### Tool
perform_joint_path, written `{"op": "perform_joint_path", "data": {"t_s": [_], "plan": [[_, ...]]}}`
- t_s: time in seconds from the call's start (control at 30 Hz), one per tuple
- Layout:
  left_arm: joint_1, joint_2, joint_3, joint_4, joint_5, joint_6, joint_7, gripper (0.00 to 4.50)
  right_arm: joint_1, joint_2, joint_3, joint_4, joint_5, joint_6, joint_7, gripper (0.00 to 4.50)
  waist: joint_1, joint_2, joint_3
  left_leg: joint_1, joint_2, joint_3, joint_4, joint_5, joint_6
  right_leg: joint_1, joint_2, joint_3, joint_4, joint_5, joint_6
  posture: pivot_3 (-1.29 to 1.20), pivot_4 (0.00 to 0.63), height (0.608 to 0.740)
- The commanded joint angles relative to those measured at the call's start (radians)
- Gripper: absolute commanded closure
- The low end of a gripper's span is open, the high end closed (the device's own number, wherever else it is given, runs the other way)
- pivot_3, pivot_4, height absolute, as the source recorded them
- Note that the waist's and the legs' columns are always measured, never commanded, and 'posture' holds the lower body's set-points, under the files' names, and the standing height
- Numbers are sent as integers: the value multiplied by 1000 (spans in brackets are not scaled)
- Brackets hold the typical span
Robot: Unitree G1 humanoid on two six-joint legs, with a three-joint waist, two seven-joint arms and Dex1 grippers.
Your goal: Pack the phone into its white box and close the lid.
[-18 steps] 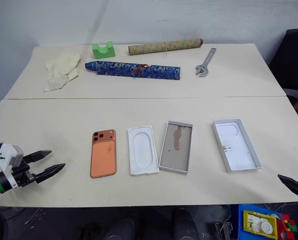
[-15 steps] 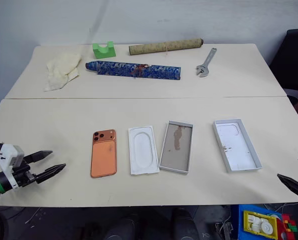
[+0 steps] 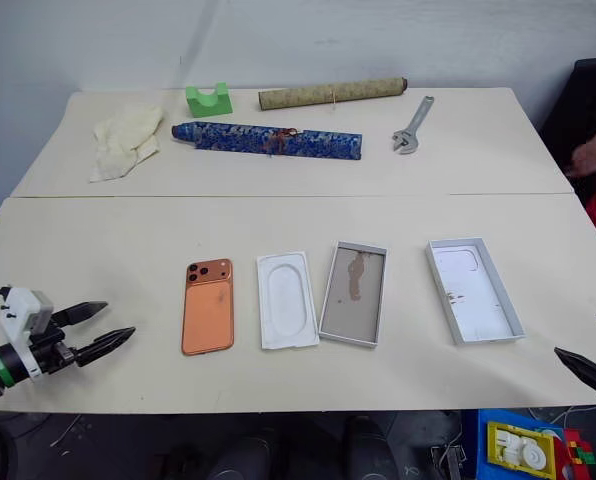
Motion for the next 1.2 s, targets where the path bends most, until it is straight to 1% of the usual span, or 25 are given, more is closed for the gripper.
{"op": "perform_joint_path", "data": {"t_s": [0.03, 0.17, 0.43, 0.63, 0.73, 0.8, 0.9, 1.0, 1.1, 1.13, 1.17, 1.2], "plan": [[9, 2, -4, -32, -4, 18, 4, 17, 0, 1, -21, -16, 2, -18, -4, 0, 0, 0, 0, 0, 0, 0, 0, 0, 0, 0, 0, 0, 0, 0, 0, 0, 150, 740], [-6, 6, -11, -33, -13, 48, 10, 17, -2, 2, -21, -31, 4, -16, -12, 0, 1, 0, 0, 0, 0, 0, 1, 0, 0, 0, 0, 0, 1, 0, 0, 0, 150, 740], [-32, 22, -15, -75, -57, 167, 6, 17, 4, 11, -23, -105, 23, 6, -22, 0, 0, 0, 0, 0, 0, 0, 1, 0, 0, 0, 0, 0, 1, 0, 0, 0, 150, 740], [-68, 47, -26, -213, -218, 404, -16, 17, -19, -4, 3, -249, 72, 71, -38, 0, 0, 0, 0, 0, 0, 0, 2, 0, 0, 0, 0, 0, 2, 0, 0, 0, 150, 740], [-87, 75, -71, -292, -288, 524, -20, 17, -43, -13, 51, -359, 102, 112, -54, 0, 0, 1, 0, 0, 0, 0, 2, 0, 0, 0, 0, 0, 2, 0, 0, 0, 150, 740], [-125, 79, -118, -322, -319, 615, 21, 17, -64, -23, 100, -439, 117, 133, -62, 0, 0, 1, 0, 0, 0, 0, 2, 0, 0, 0, 0, 0, 2, 0, 0, 0, 150, 740], [-213, 54, -170, -329, -386, 770, 94, 17, -117, -36, 198, -544, 124, 160, -101, 0, 0, 1, 0, 0, 0, 0, 3, 0, -1, 0, 0, 0, 3, 0, 0, 0, 150, 740], [-333, 12, -221, -305, -449, 938, 173, 17, -166, -41, 306, -619, 109, 169, -134, 0, 2, 1, 0, 0, 0, 0, 4, 1, -1, -1, 1, 0, 5, 0, 0, 0, 150, 740], [-429, -42, -247, -274, -507, 1089, 219, 611, -213, -31, 394, -659, 101, 177, -170, 0, 2, 0, -1, -1, -2, -1, 6, 1, -1, -1, 0, 0, 10, 0, 0, 0, 150, 740], [-452, -56, -264, -269, -507, 1121, 235, 993, -226, -28, 421, -670, 97, 178, -178, 0, 1, 0, -1, -2, -2, -1, 6, 1, -1, -2, 1, 0, 11, 0, 0, 0, 150, 740], [-484, -78, -280, -247, -512, 1178, 253, 1162, -242, -26, 453, -683, 90, 178, -191, 0, 1, 0, -1, -2, -2, -1, 6, 1, -1, -2, 1, 0, 10, 0, 0, 0, 150, 740], [-508, -97, -296, -231, -508, 1212, 270, 1162, -257, -24, 479, -693, 88, 180, -204, 0, 1, 0, -1, -2, -2, -1, 6, 1, -1, -2, 1, 0, 10, 0, 0, 0, 150, 740]]}}
